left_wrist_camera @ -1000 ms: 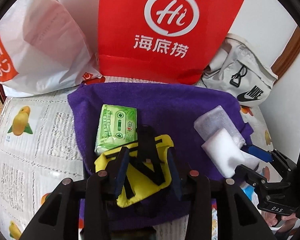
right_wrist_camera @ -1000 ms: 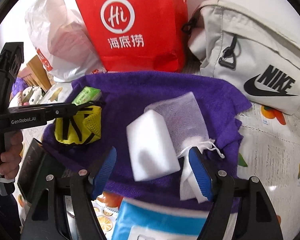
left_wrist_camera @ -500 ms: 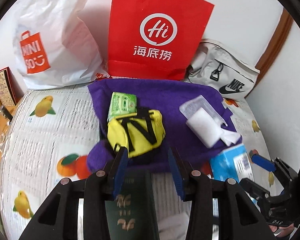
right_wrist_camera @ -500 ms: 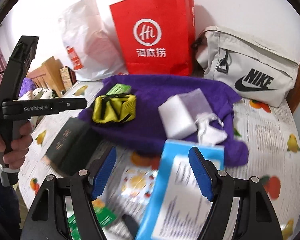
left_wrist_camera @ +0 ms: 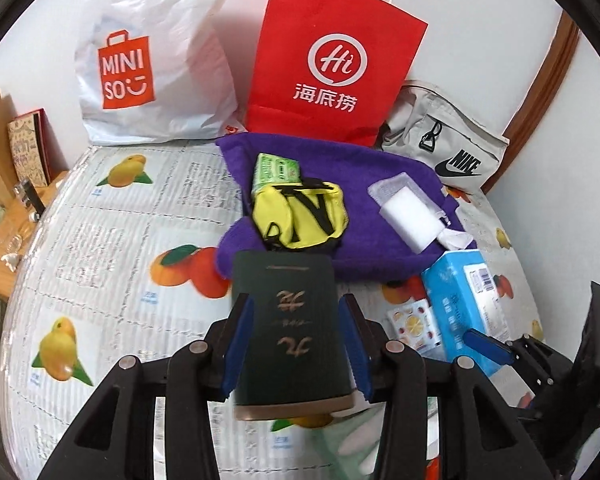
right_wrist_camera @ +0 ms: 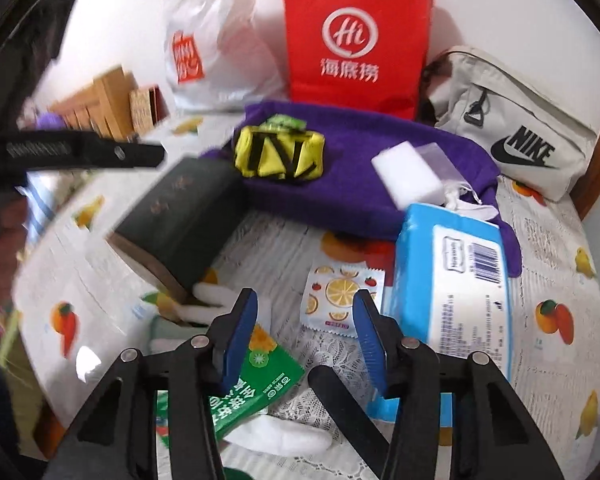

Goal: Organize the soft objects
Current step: 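Grasp the orange-print sachet with the right tool while the left tool grasps the green snack packet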

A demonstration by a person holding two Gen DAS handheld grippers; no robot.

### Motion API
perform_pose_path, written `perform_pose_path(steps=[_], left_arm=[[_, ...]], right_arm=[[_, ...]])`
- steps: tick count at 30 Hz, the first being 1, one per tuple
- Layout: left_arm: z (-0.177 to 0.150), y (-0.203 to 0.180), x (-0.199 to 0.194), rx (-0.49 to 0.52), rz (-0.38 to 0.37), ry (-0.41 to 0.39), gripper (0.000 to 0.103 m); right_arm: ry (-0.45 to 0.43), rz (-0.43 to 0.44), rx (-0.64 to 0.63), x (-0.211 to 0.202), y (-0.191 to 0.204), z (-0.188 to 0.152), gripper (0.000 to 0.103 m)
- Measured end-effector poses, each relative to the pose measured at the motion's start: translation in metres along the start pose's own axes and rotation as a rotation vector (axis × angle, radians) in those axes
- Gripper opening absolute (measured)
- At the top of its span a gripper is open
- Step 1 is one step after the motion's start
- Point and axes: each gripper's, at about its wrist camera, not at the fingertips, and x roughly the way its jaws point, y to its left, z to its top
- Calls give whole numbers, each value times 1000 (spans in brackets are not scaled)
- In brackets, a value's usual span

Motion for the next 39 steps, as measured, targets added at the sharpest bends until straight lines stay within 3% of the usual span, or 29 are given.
perform_pose_path(steps=[4, 6, 14, 18, 20, 31, 39], left_arm=[[-3, 11, -2, -4, -12, -8, 42], [-3, 15, -1, -7, -15, -10, 42], [-4, 20, 2, -13, -60, -13, 42], [-6, 21, 2, -15, -64, -12, 42], [-7, 23, 3, -19, -61, -6, 42], [-23, 16, -19, -17, -45, -21, 42], [-52, -3, -34, 7, -38, -12, 42]], right_arm=[[55, -36, -33, 23, 10, -8, 41], [79, -53, -28, 31, 9, -9, 28], [134, -90, -65, 51, 18, -13, 26], [116, -85, -58, 55, 19, -15, 6], [108, -87, -52, 56, 18, -14, 1], [-34, -36, -17, -3, 17, -11, 0], [-120, 22, 28, -49, 12, -22, 0]])
